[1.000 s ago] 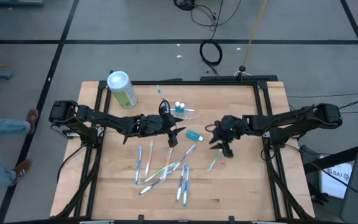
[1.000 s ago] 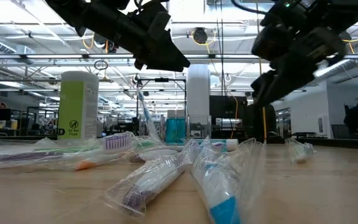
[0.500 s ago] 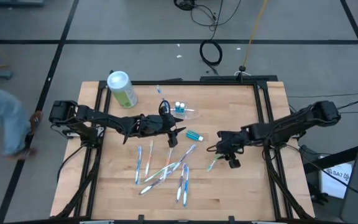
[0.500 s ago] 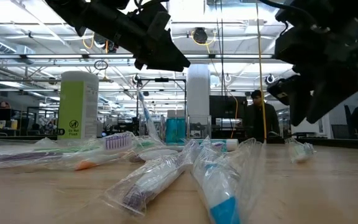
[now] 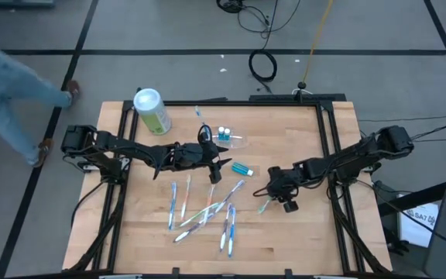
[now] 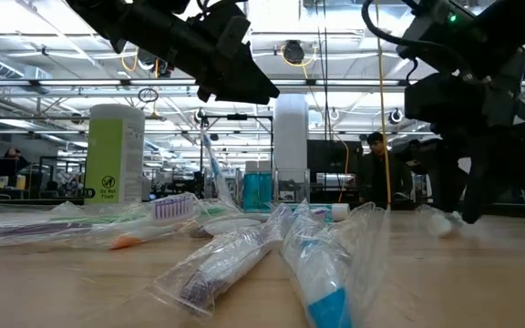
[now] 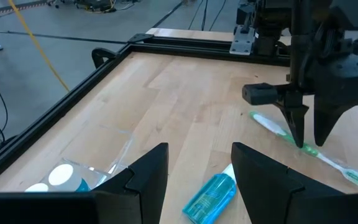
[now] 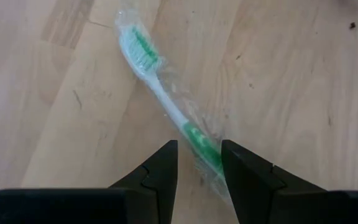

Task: Pick & Place toothbrushing station
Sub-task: Put the right green toothbrush into the transparent organizer

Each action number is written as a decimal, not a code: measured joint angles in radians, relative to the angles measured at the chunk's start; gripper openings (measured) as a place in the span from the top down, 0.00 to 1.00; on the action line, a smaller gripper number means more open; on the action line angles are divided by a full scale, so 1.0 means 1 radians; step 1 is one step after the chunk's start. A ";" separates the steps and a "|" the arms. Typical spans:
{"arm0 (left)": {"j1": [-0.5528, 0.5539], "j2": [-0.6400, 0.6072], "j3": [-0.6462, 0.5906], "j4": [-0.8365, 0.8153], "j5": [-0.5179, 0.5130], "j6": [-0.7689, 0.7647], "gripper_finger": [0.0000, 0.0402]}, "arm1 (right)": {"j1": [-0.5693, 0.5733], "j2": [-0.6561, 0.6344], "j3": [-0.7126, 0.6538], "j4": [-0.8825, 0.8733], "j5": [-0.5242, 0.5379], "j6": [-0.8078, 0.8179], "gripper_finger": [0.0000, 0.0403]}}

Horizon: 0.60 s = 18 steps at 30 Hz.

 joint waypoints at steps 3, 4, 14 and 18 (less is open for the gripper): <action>0.000 0.000 0.000 0.000 0.000 0.000 0.54 | 0.000 0.019 0.000 0.003 0.005 -0.023 0.71; 0.000 0.000 0.000 0.000 0.000 0.000 0.54 | 0.001 0.022 0.000 0.013 0.018 -0.026 0.71; 0.000 0.000 0.000 -0.003 0.000 0.000 0.54 | 0.010 0.028 0.000 0.017 0.073 -0.043 0.81; 0.000 0.000 0.000 -0.003 0.000 0.003 0.54 | 0.009 0.028 0.000 0.019 0.064 -0.041 0.96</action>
